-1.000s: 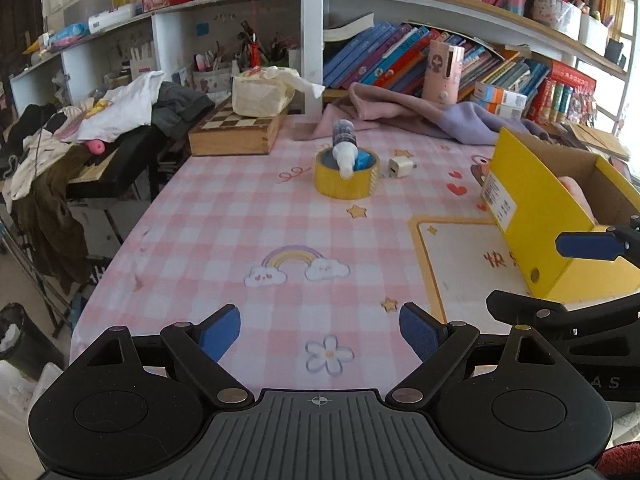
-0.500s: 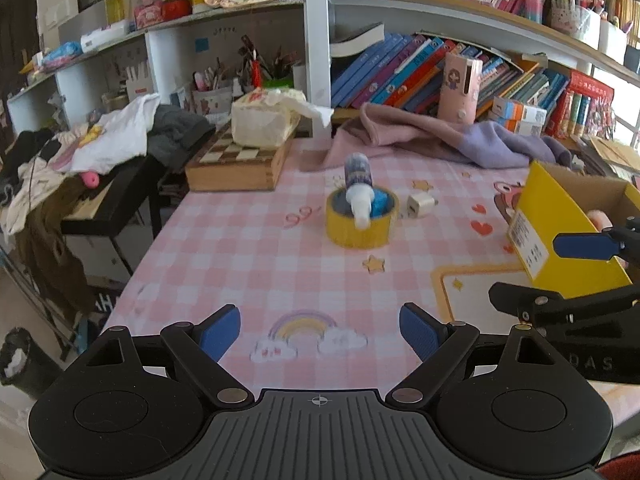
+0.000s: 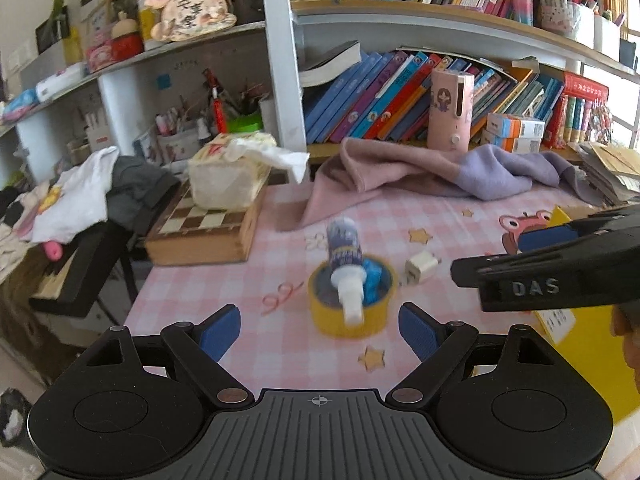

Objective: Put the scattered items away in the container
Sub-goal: 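Grasp the blue spray bottle with the left tool while the right tool grasps the white charger, then lift and carry the spray bottle and charger toward the yellow box with both tools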

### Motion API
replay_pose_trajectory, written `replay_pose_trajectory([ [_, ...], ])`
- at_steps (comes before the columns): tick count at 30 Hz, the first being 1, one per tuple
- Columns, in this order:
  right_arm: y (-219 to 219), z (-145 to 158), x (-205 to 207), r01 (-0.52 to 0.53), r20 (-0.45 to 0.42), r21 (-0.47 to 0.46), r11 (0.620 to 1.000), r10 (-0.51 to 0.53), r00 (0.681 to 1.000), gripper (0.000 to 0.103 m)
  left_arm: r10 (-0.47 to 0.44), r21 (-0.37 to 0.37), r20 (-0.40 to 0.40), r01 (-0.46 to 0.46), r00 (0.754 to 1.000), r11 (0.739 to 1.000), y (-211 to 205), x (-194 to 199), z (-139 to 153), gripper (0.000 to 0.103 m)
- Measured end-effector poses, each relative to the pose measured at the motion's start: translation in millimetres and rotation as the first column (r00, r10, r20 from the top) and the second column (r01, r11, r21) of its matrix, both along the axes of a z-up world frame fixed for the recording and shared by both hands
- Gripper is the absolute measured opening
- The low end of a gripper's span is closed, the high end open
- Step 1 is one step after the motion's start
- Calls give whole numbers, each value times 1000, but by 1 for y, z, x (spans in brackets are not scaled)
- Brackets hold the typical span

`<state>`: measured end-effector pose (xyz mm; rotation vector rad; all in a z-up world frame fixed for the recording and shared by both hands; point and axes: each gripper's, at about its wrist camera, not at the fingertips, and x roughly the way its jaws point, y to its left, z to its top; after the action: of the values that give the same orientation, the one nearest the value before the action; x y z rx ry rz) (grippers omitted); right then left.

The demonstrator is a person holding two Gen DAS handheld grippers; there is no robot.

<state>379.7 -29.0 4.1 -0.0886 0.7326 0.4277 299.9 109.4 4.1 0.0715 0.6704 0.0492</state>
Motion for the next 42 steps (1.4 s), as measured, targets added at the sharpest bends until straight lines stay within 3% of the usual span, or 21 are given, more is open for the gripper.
replay_pose_trajectory([
  [6,11,-17,48,-9,-44,-56,998,6,999,68,-6,-23,-12,6,1000,1000,3,43,-12,82],
  [13,17,-46,87,-35,-148,-85,996,23,989,59,-26,-41,-60,23,998,999,2,84,-31,61],
  [20,23,-64,117,-56,-220,-90,994,35,975,58,-45,-66,-112,37,993,997,3,112,-50,47],
  [32,31,-82,140,-78,-277,-103,992,47,960,52,-57,-85,-121,47,991,995,3,123,-60,34],
  [35,33,-82,139,-96,-261,-120,988,62,963,42,-58,-88,-122,47,991,995,3,123,-60,32],
  [42,26,-72,133,-74,-260,-48,996,59,964,42,-37,-122,-123,22,992,992,9,111,-48,31],
])
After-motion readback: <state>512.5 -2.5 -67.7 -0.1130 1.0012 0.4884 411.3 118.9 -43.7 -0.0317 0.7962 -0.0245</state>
